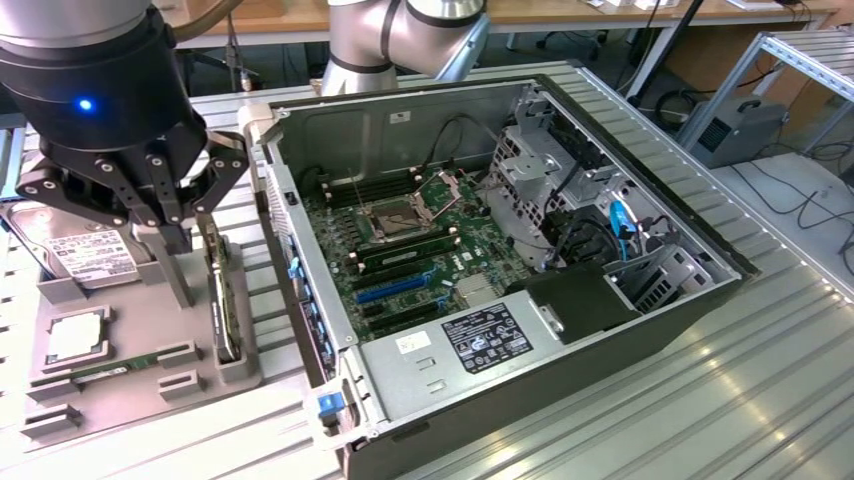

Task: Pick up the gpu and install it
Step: 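Reach for the gpu, then pick up the gpu and move the gpu toward the slot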

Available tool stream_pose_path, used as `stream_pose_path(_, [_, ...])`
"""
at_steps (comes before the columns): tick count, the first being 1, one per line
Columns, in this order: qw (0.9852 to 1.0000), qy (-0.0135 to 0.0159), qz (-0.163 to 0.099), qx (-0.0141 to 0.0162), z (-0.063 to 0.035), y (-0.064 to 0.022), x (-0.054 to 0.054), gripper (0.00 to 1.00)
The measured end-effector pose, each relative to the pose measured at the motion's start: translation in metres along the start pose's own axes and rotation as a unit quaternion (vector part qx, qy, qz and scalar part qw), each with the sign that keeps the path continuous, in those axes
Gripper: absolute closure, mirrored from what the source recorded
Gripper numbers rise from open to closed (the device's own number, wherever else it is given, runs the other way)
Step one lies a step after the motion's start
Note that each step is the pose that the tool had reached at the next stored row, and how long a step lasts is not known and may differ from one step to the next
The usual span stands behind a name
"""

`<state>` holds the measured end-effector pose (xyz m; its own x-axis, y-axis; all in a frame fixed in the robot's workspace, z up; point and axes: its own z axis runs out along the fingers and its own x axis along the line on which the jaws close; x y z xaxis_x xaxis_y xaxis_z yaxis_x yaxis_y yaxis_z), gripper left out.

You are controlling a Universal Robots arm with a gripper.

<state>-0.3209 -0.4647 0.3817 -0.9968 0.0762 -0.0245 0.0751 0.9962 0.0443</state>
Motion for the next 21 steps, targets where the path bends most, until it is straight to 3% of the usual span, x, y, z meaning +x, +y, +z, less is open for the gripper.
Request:
stream_pose_path(15, [1.0, 0.0, 0.0, 0.0, 0.0, -0.0004, 0.0, 0.89])
stream_pose_path(21, [1.0, 0.0, 0.0, 0.0, 0.0, -0.0004, 0.0, 0.52])
